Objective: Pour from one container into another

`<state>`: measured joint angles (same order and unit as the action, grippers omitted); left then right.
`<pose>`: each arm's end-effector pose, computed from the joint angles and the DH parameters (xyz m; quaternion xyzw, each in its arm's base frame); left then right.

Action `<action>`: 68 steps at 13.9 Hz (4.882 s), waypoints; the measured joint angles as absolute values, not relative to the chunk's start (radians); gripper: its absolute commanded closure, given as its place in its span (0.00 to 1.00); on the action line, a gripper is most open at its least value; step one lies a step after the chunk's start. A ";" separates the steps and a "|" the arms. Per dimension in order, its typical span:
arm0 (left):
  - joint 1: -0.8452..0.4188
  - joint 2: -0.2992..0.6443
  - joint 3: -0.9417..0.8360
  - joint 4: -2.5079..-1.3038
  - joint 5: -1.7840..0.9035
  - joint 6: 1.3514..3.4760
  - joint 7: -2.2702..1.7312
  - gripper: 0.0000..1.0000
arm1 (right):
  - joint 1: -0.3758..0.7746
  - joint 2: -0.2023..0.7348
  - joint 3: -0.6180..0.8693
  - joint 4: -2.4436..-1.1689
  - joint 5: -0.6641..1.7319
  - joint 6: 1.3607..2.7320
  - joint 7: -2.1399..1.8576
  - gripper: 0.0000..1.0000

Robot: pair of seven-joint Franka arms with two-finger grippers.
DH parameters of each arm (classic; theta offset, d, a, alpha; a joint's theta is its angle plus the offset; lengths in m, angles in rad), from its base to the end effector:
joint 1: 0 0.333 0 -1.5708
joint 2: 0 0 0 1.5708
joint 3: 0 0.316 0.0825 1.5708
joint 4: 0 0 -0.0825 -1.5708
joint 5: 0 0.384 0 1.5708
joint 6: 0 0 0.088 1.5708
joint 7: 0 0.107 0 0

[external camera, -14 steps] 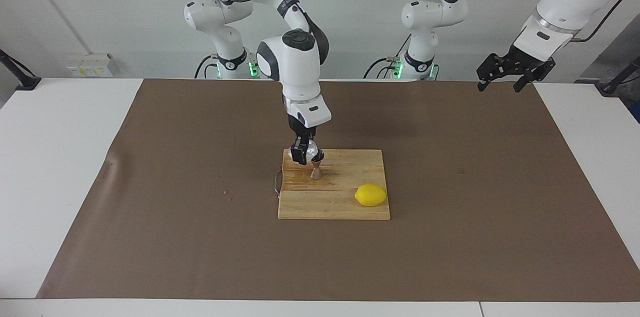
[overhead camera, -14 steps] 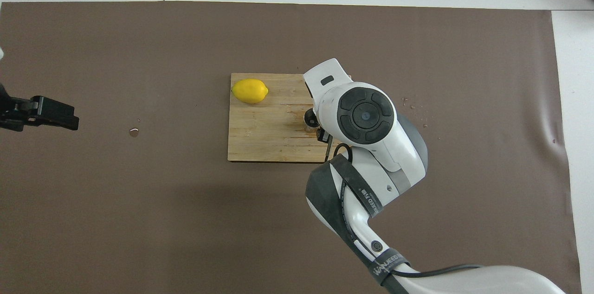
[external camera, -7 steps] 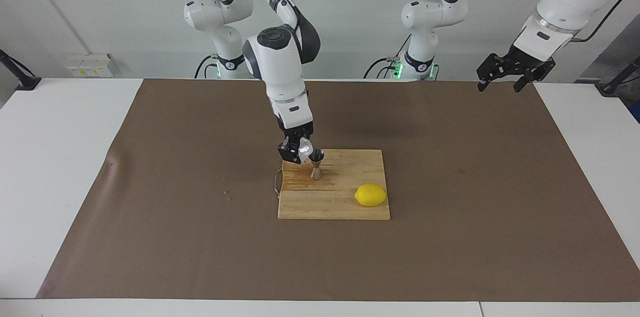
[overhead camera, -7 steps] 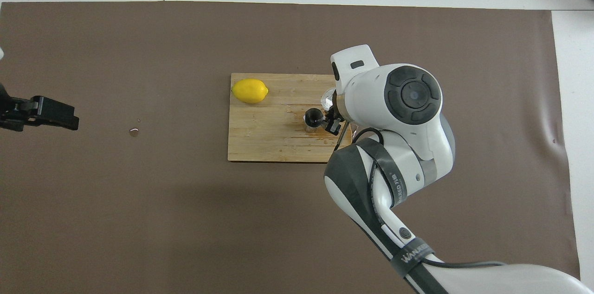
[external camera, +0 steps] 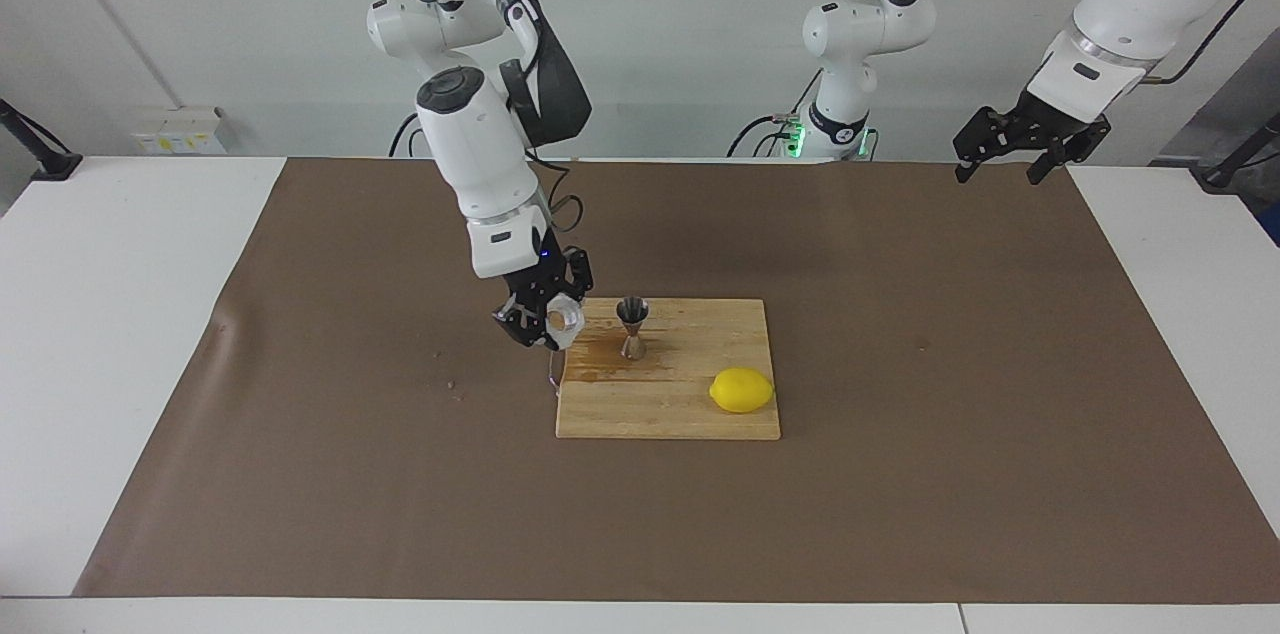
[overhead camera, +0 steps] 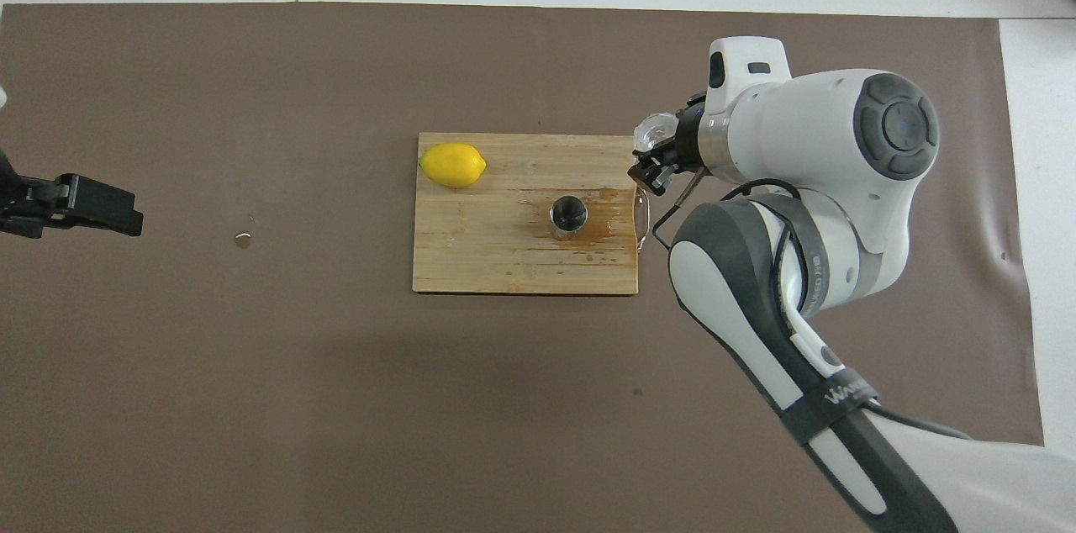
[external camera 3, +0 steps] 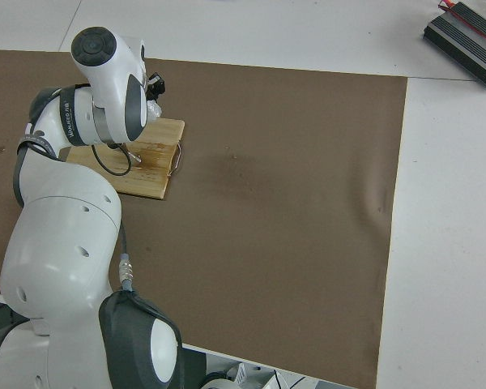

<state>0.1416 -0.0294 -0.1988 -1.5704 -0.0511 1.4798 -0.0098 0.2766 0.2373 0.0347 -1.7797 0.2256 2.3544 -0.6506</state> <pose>0.5347 -0.0382 0.6328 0.9990 -0.0251 -0.0316 0.0216 0.6232 0.2020 0.4580 -0.8986 -0.3944 -0.1805 0.0663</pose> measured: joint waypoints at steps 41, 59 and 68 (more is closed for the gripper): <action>0.142 -0.029 -0.199 -1.570 -0.051 1.480 -0.010 0.00 | 0.023 0.225 0.040 -2.124 0.904 2.597 -1.719 0.00; 0.142 -0.029 -0.199 -1.570 -0.051 1.480 -0.010 0.00 | 0.000 -0.036 0.023 -1.853 0.143 1.824 -0.229 0.00; 0.142 -0.029 -0.199 -1.570 -0.051 1.480 -0.010 0.00 | -0.006 -0.067 0.020 -1.677 -0.004 1.569 0.162 0.00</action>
